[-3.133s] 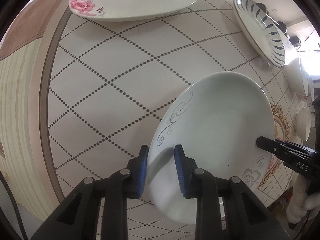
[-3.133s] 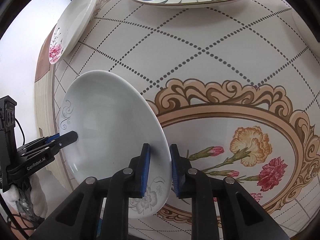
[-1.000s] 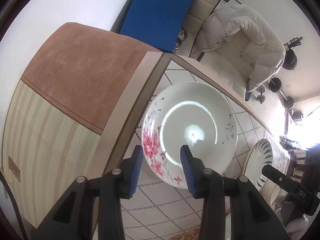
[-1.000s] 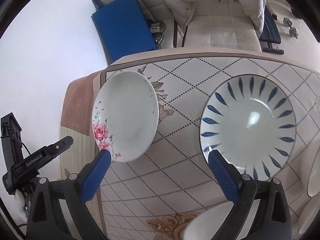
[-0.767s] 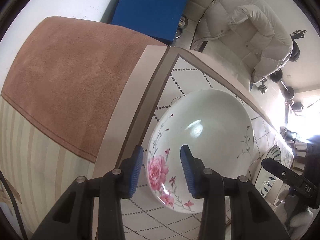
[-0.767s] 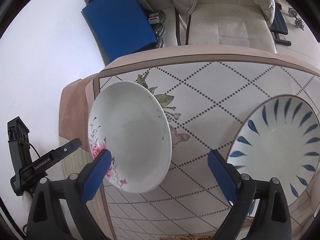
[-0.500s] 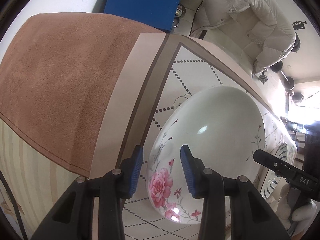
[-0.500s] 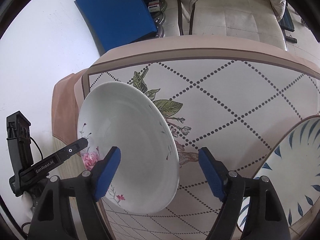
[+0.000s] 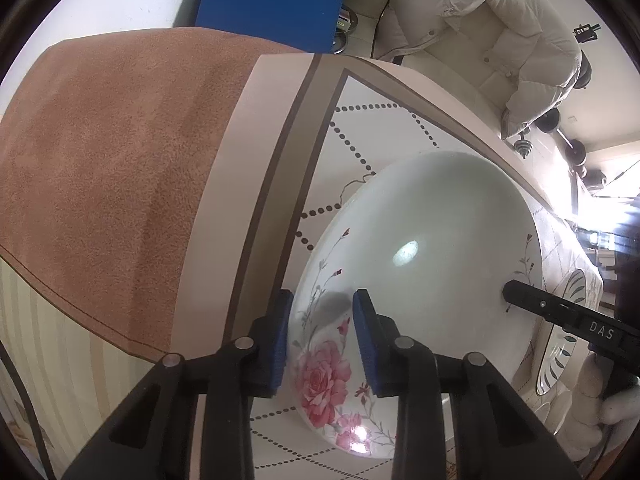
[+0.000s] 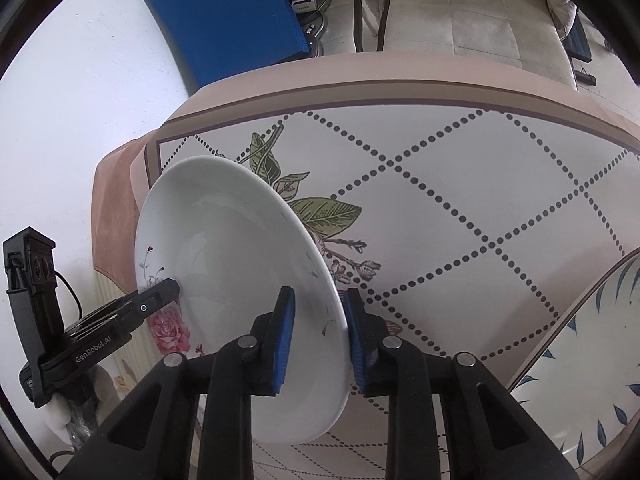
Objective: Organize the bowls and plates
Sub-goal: 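Lift the pink-flower plate and carry it over the grey-swirl plate, then lower the pink-flower plate onto the grey-swirl plate and open both grippers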
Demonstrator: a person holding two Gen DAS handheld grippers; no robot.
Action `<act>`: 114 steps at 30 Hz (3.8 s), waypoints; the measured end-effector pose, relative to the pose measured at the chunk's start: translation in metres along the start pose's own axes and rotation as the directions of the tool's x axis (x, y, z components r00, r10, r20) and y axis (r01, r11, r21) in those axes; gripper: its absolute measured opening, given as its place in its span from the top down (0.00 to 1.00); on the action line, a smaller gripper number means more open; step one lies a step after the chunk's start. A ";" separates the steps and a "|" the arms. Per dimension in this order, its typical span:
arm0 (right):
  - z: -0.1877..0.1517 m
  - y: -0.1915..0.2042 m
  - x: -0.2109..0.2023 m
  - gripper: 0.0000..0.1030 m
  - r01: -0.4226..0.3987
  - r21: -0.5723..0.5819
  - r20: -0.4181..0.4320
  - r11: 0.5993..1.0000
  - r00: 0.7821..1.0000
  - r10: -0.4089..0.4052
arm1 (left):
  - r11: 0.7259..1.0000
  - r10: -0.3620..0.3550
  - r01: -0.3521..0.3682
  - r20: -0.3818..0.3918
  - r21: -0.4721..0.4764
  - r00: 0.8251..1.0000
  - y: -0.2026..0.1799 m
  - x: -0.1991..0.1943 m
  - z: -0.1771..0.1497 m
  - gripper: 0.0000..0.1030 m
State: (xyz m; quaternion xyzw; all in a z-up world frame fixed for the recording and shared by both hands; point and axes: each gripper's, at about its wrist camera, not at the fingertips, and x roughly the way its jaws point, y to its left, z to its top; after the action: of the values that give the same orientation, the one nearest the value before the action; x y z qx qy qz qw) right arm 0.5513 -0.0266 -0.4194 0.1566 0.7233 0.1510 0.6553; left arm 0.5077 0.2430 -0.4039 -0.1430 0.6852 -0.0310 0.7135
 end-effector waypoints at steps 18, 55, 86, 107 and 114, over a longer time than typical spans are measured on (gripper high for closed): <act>-0.023 -0.012 -0.009 0.83 -0.028 0.012 0.033 1.000 0.999 0.028 | 1.000 -0.012 0.011 0.066 0.018 0.998 -0.010 -0.037 -0.025 0.79; -0.239 -0.176 -0.165 0.84 -0.134 0.151 0.205 0.979 0.973 0.101 | 0.949 -0.052 0.029 0.064 0.315 0.997 -0.217 -0.068 -0.189 0.79; -0.292 -0.249 -0.089 0.85 -0.064 0.215 0.089 0.974 0.995 0.046 | 0.922 0.155 -0.109 -0.096 0.370 0.983 -0.239 0.033 -0.262 0.78; -0.281 -0.231 -0.093 0.27 -0.114 0.276 0.053 0.954 0.993 0.104 | 0.962 0.116 -0.058 -0.209 0.269 0.971 -0.235 0.063 -0.266 0.77; -0.277 -0.216 -0.093 0.27 -0.036 0.229 -0.006 0.973 0.999 0.039 | 0.970 0.084 -0.030 -0.214 0.242 0.973 -0.222 0.051 -0.266 0.77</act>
State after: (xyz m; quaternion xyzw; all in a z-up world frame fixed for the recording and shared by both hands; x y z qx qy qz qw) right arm 0.2775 -0.2651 -0.4008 0.2439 0.7362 0.0799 0.6262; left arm 0.2823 -0.0251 -0.4039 -0.0325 0.7559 -0.1077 0.6449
